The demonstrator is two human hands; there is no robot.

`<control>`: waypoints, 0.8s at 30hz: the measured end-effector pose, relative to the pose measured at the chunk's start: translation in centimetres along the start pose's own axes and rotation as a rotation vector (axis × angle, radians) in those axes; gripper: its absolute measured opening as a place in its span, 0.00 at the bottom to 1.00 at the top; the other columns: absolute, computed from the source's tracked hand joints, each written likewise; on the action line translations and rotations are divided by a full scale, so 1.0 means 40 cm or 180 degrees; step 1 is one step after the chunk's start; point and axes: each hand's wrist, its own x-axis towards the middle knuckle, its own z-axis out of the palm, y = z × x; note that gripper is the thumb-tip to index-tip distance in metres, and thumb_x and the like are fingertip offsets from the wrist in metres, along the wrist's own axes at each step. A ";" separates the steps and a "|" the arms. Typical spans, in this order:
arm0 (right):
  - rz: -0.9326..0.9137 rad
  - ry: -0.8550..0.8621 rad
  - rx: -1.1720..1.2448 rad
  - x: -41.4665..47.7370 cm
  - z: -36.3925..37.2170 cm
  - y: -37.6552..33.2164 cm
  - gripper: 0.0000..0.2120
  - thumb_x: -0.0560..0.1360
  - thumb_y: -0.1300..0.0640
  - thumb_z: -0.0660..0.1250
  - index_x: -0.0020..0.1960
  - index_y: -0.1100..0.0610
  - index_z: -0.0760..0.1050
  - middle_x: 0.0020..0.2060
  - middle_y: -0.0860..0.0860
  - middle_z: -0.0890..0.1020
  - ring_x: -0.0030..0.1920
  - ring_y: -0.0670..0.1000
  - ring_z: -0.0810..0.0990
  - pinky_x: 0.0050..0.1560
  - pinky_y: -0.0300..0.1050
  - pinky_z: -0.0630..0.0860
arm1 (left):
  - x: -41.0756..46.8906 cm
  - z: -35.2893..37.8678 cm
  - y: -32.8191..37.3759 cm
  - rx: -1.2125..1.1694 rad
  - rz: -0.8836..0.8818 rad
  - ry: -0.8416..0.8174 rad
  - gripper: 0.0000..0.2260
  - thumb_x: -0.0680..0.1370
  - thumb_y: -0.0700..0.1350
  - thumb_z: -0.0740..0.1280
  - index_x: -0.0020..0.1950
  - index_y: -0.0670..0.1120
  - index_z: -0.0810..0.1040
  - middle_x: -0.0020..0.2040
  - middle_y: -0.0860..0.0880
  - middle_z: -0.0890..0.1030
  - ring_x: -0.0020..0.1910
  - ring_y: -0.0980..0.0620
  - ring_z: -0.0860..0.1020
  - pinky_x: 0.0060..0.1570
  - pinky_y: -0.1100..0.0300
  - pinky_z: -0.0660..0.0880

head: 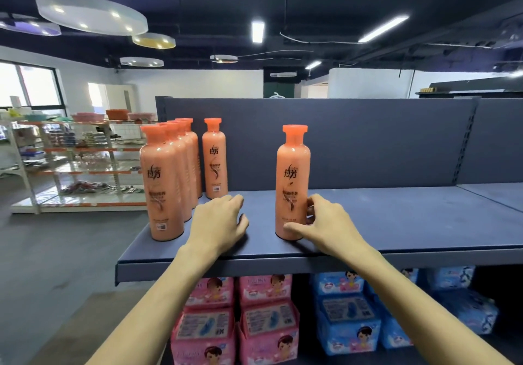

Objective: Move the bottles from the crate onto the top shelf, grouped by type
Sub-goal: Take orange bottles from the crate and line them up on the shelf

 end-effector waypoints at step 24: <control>-0.0360 -0.0594 0.0294 0.322 0.231 -0.157 0.24 0.72 0.45 0.75 0.54 0.59 0.69 0.51 0.55 0.80 0.46 0.55 0.80 0.43 0.49 0.78 | 0.034 0.085 -0.071 -0.0523 -0.0463 0.0151 0.08 0.77 0.50 0.62 0.43 0.47 0.67 0.40 0.50 0.70 0.44 0.45 0.76 0.40 0.54 0.68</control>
